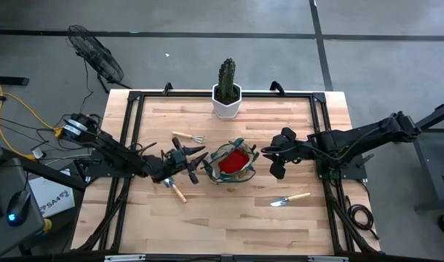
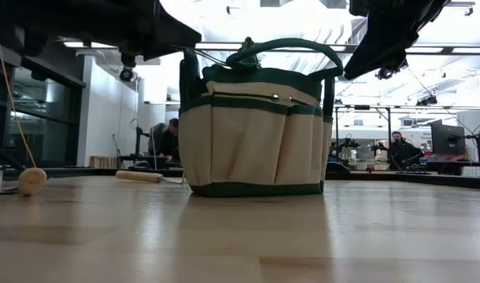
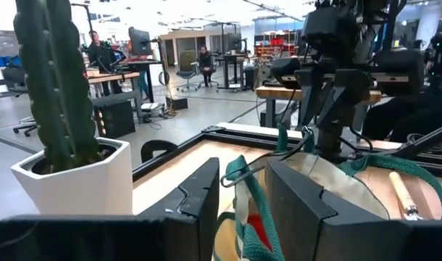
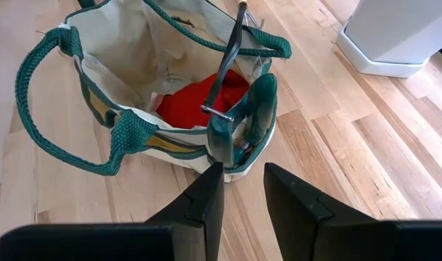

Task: Pick & Place Garden tools in Gardening bag
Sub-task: Put the brown trowel into the brown gardening bag

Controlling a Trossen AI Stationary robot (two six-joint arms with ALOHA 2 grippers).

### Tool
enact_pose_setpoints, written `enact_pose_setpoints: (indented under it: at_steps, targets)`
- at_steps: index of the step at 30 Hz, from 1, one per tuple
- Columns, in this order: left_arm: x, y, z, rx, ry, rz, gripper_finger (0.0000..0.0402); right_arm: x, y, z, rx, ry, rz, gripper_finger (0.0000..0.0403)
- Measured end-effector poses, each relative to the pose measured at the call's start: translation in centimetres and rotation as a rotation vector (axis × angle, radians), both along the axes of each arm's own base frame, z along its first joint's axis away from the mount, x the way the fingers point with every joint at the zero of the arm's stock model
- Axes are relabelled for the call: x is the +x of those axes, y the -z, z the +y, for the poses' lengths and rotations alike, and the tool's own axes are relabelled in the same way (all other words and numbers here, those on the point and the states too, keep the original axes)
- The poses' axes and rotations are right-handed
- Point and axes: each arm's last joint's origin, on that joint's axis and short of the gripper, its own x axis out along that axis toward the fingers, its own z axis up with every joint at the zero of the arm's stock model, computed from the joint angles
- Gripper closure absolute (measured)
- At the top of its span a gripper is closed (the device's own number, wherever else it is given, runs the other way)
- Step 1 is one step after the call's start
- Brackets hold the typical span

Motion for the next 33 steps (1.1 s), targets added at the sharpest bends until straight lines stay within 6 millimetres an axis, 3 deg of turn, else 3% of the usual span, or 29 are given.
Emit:
enact_pose_setpoints:
  at_steps: [9, 16, 22, 26, 33]
  targets:
    - [-0.7, -0.9, 0.3, -0.006, 0.003, 0.018, 0.029, 0.0, 0.0, 0.0, 0.0, 0.0, 0.0, 0.0311]
    - [-1.3, -1.1, 0.5, -0.03, 0.035, 0.074, 0.0241, 0.0, 0.0, 0.0, 0.001, 0.001, 0.0, 0.0311]
    - [-2.1, -1.2, 0.3, -0.002, 0.262, 0.192, 0.02, 0.0, 0.0, 0.0, 0.003, 0.003, -0.001, 0.0311]
    - [-2.8, -0.7, 0.1, 0.017, 0.436, 0.309, 0.0196, 0.0, 0.0, 0.0, 0.003, 0.003, -0.001, 0.0311]
    - [-3.8, 0.3, -0.7, 0.037, 0.59, 0.467, 0.0196, 0.0, 0.0, 0.0, 0.003, 0.003, -0.001, 0.0311]
